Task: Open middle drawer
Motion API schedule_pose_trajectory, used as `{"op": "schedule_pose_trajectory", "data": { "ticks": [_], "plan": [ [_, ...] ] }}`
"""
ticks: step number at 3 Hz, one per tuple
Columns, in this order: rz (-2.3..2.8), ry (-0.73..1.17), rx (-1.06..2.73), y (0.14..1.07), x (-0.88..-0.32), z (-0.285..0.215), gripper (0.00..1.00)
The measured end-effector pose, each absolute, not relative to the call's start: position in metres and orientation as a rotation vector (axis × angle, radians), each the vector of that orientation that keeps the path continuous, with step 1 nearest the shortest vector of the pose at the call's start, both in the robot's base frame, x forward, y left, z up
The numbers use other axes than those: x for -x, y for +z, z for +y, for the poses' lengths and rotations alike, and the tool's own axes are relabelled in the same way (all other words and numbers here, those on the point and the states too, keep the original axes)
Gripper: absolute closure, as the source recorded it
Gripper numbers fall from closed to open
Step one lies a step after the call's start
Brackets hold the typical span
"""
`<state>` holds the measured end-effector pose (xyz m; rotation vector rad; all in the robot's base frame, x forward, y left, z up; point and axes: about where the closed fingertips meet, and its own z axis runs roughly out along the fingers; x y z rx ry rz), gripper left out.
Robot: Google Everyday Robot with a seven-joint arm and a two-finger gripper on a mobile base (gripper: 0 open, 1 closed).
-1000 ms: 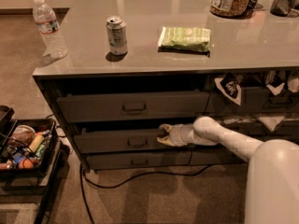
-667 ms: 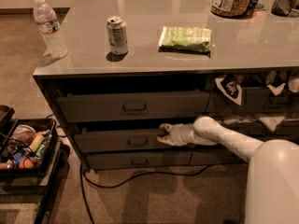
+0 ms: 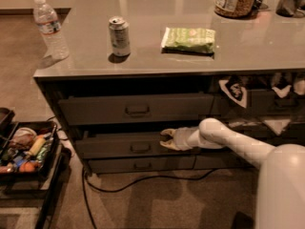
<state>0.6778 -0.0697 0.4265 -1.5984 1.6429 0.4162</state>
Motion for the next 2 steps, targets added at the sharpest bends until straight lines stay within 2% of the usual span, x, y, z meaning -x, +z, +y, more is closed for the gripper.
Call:
{"op": "schedule_pose_trajectory", "data": {
  "ticks": [2],
  "plan": [
    [1.624, 0.430, 1.620, 0.4373, -0.6674, -0.0731, 0.82]
  ]
}}
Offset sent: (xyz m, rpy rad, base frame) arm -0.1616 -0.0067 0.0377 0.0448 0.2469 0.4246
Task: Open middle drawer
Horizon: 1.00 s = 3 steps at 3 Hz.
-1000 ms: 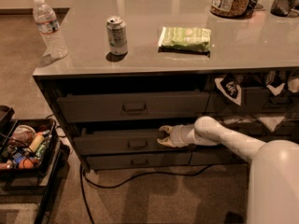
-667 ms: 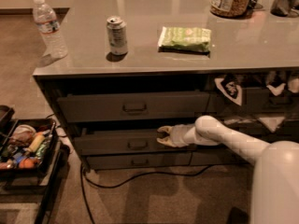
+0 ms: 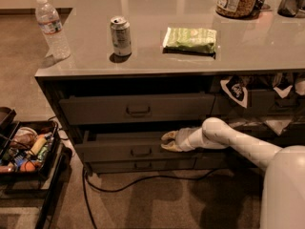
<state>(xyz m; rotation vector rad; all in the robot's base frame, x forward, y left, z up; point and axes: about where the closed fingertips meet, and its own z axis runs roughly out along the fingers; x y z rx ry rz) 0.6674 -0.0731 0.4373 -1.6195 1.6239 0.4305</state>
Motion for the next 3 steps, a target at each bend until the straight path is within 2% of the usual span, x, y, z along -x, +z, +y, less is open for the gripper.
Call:
{"op": "schedule_pose_trajectory", "data": {
  "ticks": [3],
  "plan": [
    [1.597, 0.626, 1.743, 0.441, -0.611, -0.068, 0.82]
  ]
}}
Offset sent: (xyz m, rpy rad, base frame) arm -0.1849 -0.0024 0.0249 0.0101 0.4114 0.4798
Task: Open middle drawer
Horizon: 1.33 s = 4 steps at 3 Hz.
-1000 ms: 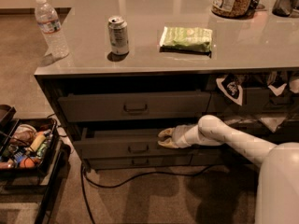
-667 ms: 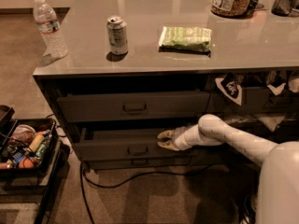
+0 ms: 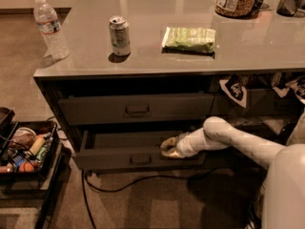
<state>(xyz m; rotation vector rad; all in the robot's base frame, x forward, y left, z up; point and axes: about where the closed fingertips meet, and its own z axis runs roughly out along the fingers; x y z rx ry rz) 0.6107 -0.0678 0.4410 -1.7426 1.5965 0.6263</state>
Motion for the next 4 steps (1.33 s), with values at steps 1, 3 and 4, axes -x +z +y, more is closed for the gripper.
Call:
{"op": "schedule_pose_trajectory", "data": {
  "ticks": [1, 3, 4],
  "plan": [
    [1.597, 0.626, 1.743, 0.441, -0.612, -0.069, 0.81],
    [1.594, 0.726, 1.800, 0.443, -0.582, -0.068, 0.39],
    [1.594, 0.726, 1.800, 0.443, -0.582, -0.068, 0.16]
  ]
}}
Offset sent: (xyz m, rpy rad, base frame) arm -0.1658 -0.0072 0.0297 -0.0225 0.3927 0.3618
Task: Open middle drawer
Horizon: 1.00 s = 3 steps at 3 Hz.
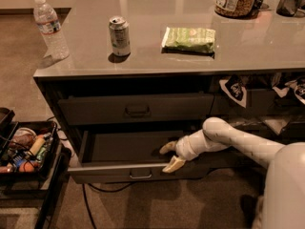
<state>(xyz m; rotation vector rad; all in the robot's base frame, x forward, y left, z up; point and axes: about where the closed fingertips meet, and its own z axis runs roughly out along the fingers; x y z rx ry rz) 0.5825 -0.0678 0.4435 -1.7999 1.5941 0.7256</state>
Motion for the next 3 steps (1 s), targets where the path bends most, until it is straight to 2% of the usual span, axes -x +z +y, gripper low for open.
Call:
{"op": "schedule_pose_trajectory", "data": {
  "ticks": [1, 2, 3],
  "plan": [
    [1.594, 0.726, 1.800, 0.443, -0.582, -0.068, 0.00],
    [1.589, 0.730, 1.801, 0.444, -0.583, -0.066, 0.00],
    [1.546, 0.638, 1.816, 0.473, -0.576, -0.073, 0.00]
  ]
}}
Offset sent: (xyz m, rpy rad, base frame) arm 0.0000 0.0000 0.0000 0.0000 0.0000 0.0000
